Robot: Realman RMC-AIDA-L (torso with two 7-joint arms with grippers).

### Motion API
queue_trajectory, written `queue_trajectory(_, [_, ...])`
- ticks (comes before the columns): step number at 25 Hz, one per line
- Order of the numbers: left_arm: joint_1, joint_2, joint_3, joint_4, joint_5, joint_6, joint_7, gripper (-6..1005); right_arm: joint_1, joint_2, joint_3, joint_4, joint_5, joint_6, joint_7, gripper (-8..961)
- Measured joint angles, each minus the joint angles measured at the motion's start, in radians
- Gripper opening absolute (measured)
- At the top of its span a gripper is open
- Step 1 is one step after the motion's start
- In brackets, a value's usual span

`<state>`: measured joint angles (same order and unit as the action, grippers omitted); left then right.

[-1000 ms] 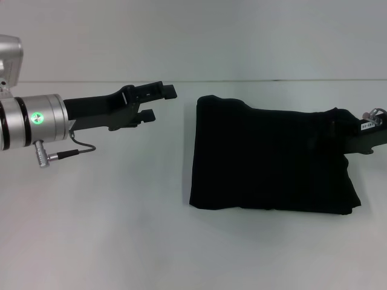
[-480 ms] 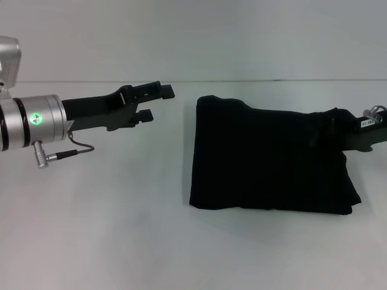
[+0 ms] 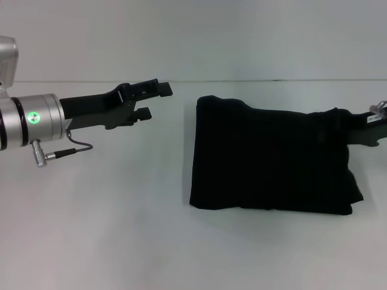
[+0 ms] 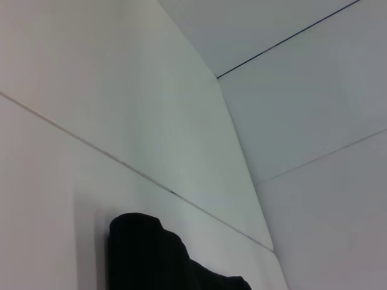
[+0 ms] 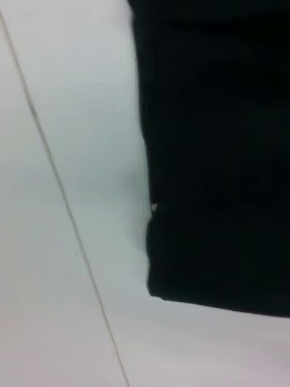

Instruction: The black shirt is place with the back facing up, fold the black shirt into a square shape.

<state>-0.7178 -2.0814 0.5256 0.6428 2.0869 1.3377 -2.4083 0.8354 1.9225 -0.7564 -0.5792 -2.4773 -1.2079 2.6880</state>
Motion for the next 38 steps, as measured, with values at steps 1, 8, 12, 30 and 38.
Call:
queue_trajectory(1, [0.0,0.0,-0.004,0.0,0.0,0.0,0.0,949,-0.003,-0.003,-0.001,-0.014,-0.001,-0.004,0.0,70])
queue_trajectory(8, [0.001,0.003,-0.022,0.0,0.0,0.0,0.002,949,-0.02,-0.011,-0.003,-0.136,-0.003,-0.041,0.005,66])
queue_trajectory(12, [0.001,0.003,-0.024,0.0,0.0,0.0,0.002,948,-0.017,0.0,-0.015,-0.177,-0.004,-0.05,0.001,68])
queue_trajectory(30, [0.011,0.005,-0.037,0.0,-0.011,0.0,0.018,948,-0.012,-0.012,0.026,-0.07,-0.037,0.016,0.037,75])
queue_trajectory(38, [0.012,0.003,-0.038,0.0,-0.012,-0.002,0.024,949,-0.023,0.002,0.054,-0.041,-0.012,0.083,-0.013,275])
